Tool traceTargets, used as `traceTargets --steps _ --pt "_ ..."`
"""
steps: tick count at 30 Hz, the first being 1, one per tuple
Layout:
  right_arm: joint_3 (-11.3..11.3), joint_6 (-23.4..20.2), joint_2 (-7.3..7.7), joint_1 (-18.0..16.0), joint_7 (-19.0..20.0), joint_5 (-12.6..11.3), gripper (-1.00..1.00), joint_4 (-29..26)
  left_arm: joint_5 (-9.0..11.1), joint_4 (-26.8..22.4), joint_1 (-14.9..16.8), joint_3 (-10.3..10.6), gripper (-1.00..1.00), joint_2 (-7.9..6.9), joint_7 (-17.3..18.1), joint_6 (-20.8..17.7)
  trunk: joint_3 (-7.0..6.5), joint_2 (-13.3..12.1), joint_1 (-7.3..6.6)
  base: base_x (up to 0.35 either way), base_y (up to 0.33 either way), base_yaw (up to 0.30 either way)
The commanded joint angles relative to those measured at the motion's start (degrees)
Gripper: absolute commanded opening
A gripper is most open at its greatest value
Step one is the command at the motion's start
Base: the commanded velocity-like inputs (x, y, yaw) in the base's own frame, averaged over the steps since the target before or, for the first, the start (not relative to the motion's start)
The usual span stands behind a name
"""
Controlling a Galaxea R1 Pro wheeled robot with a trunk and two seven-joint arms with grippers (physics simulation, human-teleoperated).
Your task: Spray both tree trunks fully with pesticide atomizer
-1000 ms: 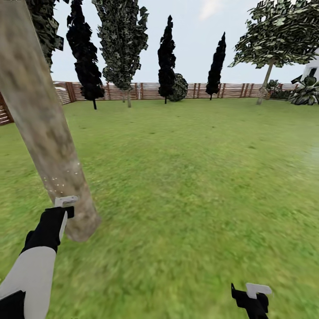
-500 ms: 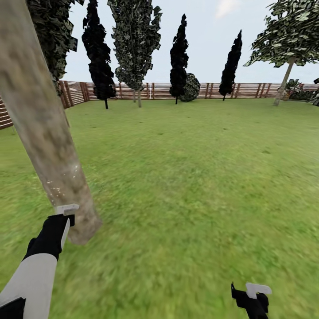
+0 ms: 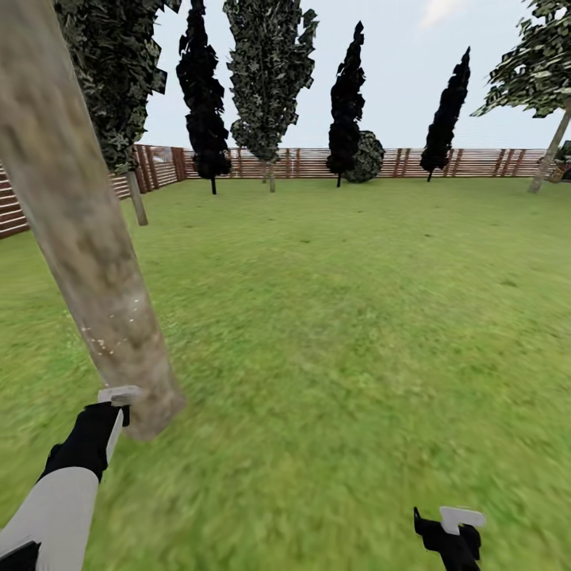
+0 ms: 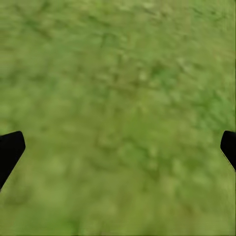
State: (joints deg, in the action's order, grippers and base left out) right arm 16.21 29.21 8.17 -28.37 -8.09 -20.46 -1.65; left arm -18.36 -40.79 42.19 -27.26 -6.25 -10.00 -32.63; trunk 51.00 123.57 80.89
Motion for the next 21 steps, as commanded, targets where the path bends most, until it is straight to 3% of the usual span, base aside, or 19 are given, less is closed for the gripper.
traceTargets --steps 1,3,8,11,12,14,20,21 --pt "0.5 0.1 0.00 0.0 -0.3 -0.3 1.00 0.0 0.1 0.0 -0.1 -1.3 -1.00 -0.08 -0.1 -0.2 0.05 0.0 0.02 0.282 -0.143 0.018" --pt "0.5 0.1 0.00 0.0 -0.3 -0.3 1.00 0.0 0.0 0.0 -0.2 -1.9 -1.00 0.01 -0.1 -0.1 0.05 0.0 0.02 0.283 -0.141 0.006" --pt "0.5 0.1 0.00 0.0 -0.3 -0.3 1.00 0.0 0.1 0.2 -0.6 -1.7 -1.00 2.46 -0.1 0.1 0.05 0.0 0.02 0.282 -0.159 0.043" --pt "0.5 0.1 0.00 0.0 -0.3 -0.3 1.00 0.0 0.1 0.1 -4.2 -2.1 -1.00 -0.37 -0.1 2.3 0.05 0.0 0.02 0.281 -0.163 0.267" --pt "0.5 0.1 0.00 0.0 -0.3 -0.3 1.00 0.0 0.1 0.1 -5.3 -2.2 -1.00 -0.60 -0.2 3.3 0.05 0.0 0.02 0.281 -0.163 0.276" --pt "0.5 0.1 0.00 0.0 -0.3 -0.3 1.00 0.0 0.3 0.1 -6.6 -2.1 -1.00 -0.15 -0.2 5.0 0.05 0.0 0.02 0.281 -0.163 0.278" --pt "0.5 0.1 0.00 0.0 -0.3 -0.3 1.00 0.0 0.5 0.1 -6.9 -2.0 -1.00 1.87 -2.7 5.6 0.05 0.0 0.02 0.239 -0.187 0.278" --pt "0.5 0.1 -0.03 0.0 -0.3 -0.3 1.00 0.0 0.5 0.2 -6.9 -2.1 -1.00 2.04 -2.7 7.3 0.05 0.0 0.02 0.152 -0.236 0.278"
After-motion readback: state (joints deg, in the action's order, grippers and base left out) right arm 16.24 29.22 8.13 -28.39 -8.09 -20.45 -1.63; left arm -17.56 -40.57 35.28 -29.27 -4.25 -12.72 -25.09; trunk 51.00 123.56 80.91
